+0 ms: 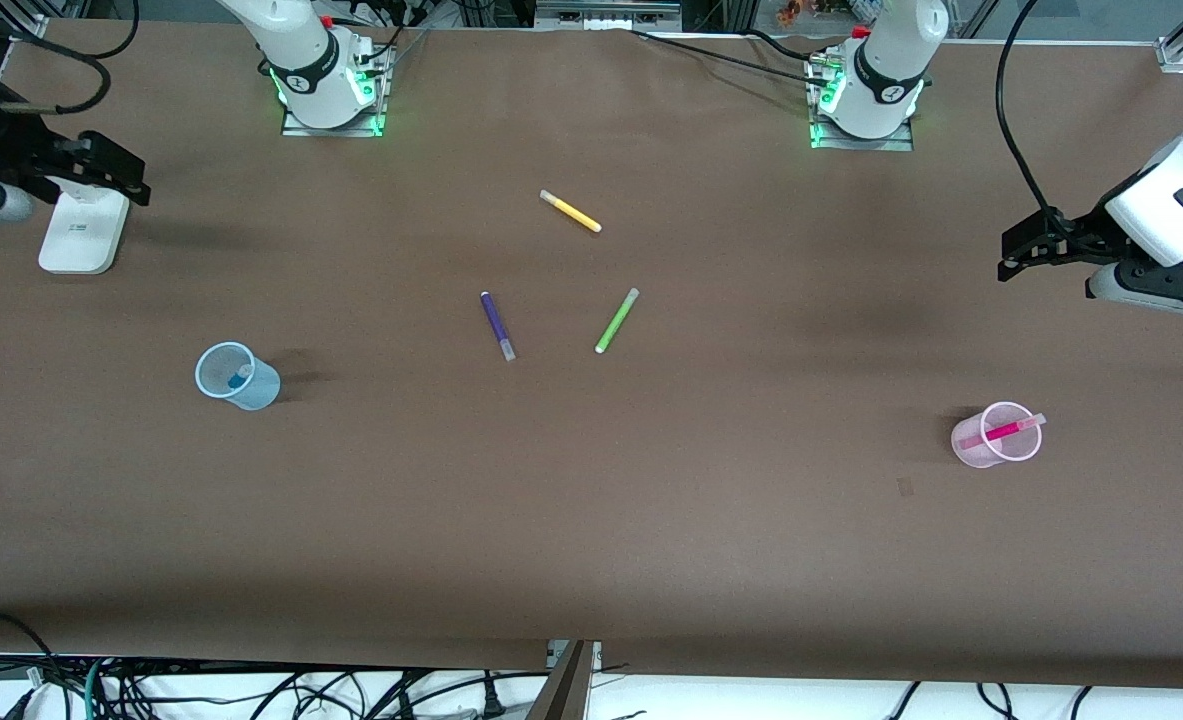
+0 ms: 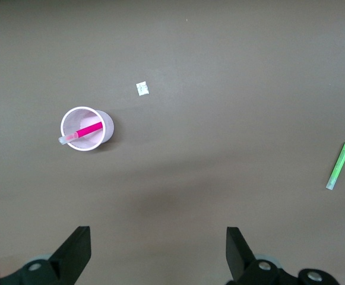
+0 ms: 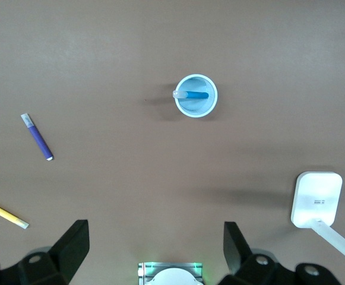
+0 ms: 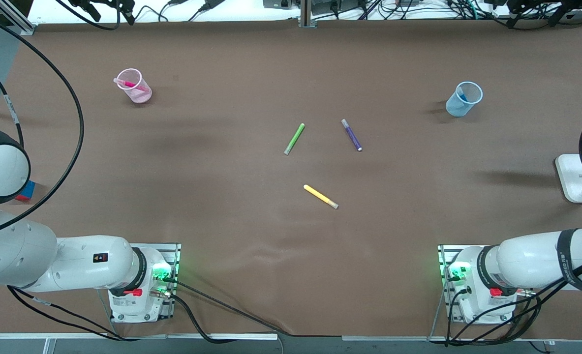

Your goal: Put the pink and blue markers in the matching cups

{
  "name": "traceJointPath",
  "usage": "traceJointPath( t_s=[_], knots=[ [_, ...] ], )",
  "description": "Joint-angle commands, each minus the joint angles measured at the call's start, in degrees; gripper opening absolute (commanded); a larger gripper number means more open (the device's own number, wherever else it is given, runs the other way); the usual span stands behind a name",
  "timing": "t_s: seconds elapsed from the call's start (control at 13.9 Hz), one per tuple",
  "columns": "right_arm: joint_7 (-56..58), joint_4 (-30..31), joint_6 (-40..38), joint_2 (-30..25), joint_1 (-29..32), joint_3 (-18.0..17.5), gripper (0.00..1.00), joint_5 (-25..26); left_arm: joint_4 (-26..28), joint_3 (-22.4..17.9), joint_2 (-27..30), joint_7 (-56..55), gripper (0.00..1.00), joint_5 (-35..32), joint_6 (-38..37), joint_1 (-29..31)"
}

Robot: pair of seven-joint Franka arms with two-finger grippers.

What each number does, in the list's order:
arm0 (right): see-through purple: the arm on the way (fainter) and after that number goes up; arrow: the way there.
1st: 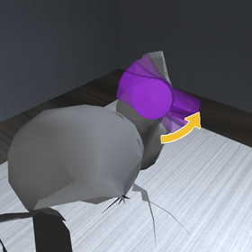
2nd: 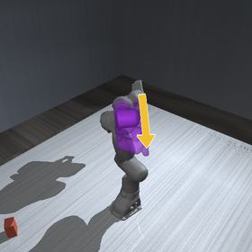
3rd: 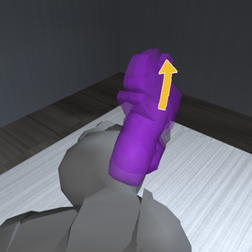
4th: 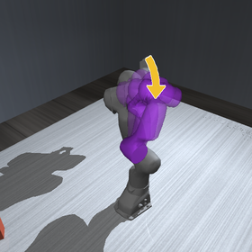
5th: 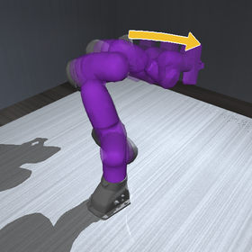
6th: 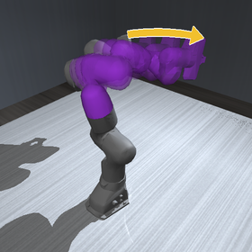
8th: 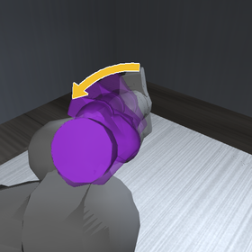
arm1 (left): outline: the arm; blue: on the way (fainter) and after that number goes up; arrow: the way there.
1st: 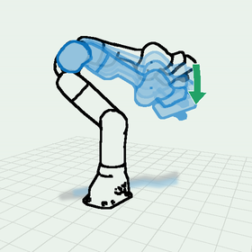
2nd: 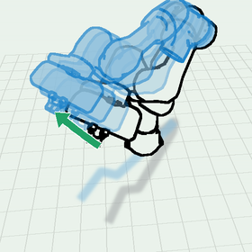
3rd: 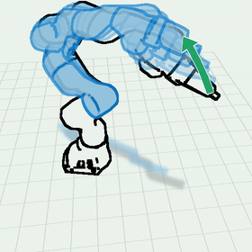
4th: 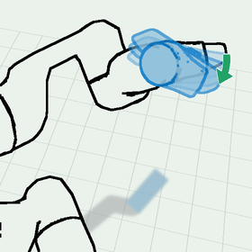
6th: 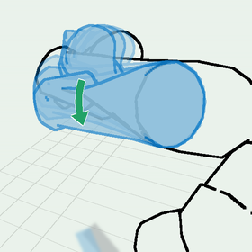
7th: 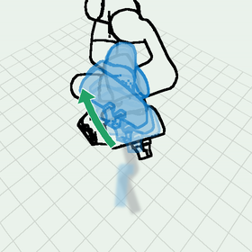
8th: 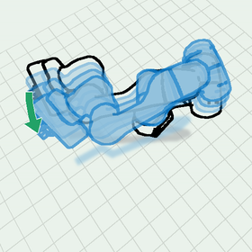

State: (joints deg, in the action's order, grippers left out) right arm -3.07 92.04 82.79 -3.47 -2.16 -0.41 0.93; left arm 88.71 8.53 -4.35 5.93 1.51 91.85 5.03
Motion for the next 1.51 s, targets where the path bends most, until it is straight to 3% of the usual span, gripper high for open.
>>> traceJointPath(
  t_s=[0.0, 0.29, 0.43, 1.44],
  knots=[
    [-0.45, 1.3, -1.4, -0.48, 0.14, 1.02, 1.0, -0.05, 1.37, -2.11, 1.36, 0.57, 1.0, 1.22, 0.79, -2.13],
    [-0.37, 0.07, -2.98, 0.57, 0.22, 1.91, 1.0, -1.99, 1.37, -2.55, 1.54, 0.57, 1.0, 1.04, 0.7, -2.83],
    [-0.01, -1.95, -3.94, 2.23, 0.4, 1.91, 1.0, -1.81, 1.29, -6.31, 1.71, 0.57, 1.0, 0.95, 0.61, -6.16],
    [-0.1, -2.22, -3.86, 2.42, 0.31, 1.91, 1.0, -1.81, 1.37, -6.16, 1.54, 1.01, 1.0, 1.39, 0.61, -5.82]
  ],
)
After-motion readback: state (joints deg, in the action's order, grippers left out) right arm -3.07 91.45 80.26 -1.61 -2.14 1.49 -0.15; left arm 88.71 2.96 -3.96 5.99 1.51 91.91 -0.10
